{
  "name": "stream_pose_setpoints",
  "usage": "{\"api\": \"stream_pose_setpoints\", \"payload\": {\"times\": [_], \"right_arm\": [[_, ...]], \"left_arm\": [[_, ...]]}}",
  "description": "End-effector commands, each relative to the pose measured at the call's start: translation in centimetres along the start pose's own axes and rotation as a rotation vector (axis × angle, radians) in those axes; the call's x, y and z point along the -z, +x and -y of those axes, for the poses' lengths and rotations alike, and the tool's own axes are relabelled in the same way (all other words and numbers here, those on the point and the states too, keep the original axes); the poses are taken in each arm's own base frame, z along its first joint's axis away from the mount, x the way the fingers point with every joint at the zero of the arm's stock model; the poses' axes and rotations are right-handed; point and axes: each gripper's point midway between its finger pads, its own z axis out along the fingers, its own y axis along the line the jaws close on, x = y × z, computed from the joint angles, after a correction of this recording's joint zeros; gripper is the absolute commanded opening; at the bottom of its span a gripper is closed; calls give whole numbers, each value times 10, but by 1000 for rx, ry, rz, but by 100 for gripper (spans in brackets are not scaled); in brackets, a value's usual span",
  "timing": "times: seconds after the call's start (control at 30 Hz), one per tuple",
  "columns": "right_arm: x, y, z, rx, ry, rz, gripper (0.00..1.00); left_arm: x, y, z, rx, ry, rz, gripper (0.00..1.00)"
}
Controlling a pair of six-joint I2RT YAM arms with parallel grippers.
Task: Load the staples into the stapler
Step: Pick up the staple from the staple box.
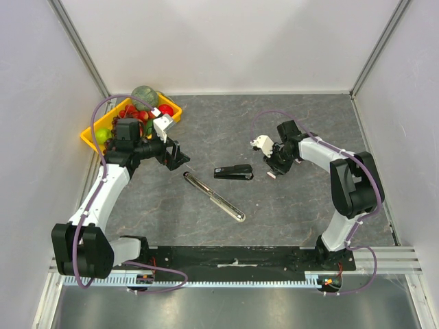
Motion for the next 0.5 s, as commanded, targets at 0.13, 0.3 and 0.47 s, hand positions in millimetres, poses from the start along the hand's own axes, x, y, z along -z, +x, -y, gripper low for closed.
{"api": "stream_pose_setpoints", "payload": {"times": [0.13,0.3,0.47], "right_arm": [[8,-6,10,-8,28,32,30],[11,-10,11,-17,26,50,30],[8,-5,12,-16,29,32,30]], "left_arm": [[0,-8,2,17,22,29,100],[0,-8,2,18,22,28,100],[0,-8,2,16,25,29,100]]}}
